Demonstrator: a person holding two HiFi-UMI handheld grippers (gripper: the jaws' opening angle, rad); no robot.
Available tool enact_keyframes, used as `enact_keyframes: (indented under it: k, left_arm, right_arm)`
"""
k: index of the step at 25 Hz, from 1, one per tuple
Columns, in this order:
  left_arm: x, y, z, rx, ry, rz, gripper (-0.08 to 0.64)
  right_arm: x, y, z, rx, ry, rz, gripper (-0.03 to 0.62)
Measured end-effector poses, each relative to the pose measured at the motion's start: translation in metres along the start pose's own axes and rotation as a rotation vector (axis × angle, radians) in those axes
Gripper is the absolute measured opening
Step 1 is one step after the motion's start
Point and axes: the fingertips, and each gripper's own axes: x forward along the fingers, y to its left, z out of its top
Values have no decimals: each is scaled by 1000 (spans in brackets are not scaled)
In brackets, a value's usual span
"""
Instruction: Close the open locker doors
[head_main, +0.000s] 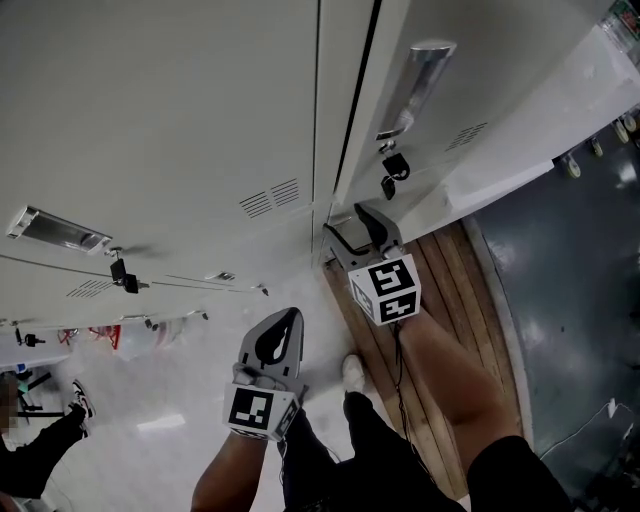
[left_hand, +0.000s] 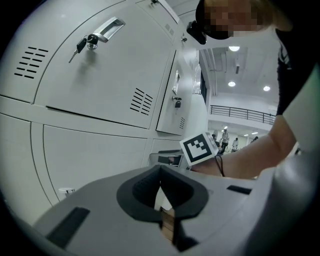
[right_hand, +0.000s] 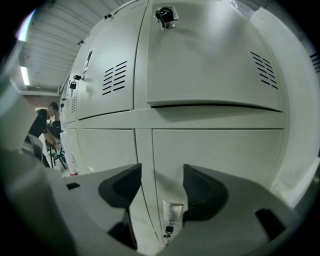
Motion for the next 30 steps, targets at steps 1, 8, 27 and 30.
enact_keyframes:
  k: [1, 8, 27, 30]
  left_arm:
    - [0, 1, 1, 0, -1, 5, 5]
    - [-6, 5, 4, 8, -2, 57, 4]
    - [-71, -60, 33, 18, -50, 241, 5]
    - [-83, -65, 43, 51, -72, 253, 3]
  right_arm:
    - [1, -1, 0, 0, 0, 1, 249]
    - [2, -4, 0, 8, -15, 9, 255]
    - [-83, 35, 41, 44, -119, 168, 186]
    - [-101, 46, 56, 48, -154, 171, 51]
